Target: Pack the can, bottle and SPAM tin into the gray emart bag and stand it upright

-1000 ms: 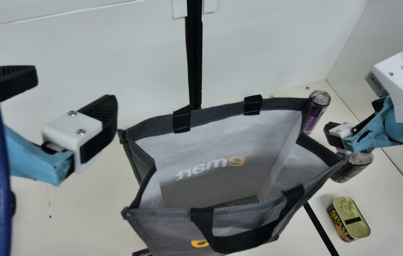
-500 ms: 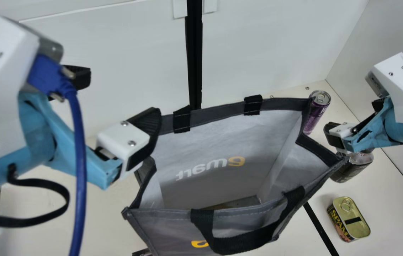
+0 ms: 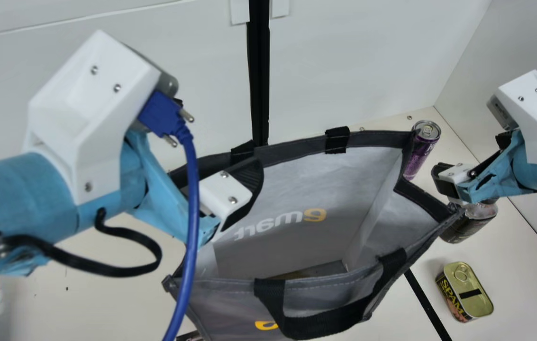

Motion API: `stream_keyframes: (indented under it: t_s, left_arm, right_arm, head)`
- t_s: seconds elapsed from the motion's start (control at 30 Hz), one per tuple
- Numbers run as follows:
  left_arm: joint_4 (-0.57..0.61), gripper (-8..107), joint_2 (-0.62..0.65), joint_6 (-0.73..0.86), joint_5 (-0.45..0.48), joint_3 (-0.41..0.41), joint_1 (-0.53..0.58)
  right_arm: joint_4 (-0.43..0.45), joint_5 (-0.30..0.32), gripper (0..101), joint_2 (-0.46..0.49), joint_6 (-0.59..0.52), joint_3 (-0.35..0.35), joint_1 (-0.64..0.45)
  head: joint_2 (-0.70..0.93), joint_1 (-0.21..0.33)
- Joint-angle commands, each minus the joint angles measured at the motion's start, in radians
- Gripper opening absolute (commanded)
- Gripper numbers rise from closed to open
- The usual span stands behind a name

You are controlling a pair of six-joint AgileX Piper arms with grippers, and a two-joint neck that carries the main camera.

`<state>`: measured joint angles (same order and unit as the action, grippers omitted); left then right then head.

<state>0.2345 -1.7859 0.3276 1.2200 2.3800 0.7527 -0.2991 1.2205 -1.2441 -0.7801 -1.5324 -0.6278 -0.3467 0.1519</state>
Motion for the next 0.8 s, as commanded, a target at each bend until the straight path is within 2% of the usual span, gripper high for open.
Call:
stream_keyframes:
  t_s: [0.0,0.4,0.77]
  left_arm:
    - [0.014,90,-0.013,0.004,0.000,0.005,0.001]
    - [0.088,90,-0.083,0.028,0.000,0.022,0.012]
    - [0.088,90,-0.138,0.058,0.000,0.033,0.045]
  right_arm:
    - [0.000,0.000,95,0.000,0.000,0.000,0.000]
    - [0.000,0.000,95,0.000,0.000,0.000,0.000]
    - [0.000,0.000,95,0.000,0.000,0.000,0.000]
  head:
    - [-0.002,0.023]
    - [-0.002,0.023]
    - [-0.002,0.023]
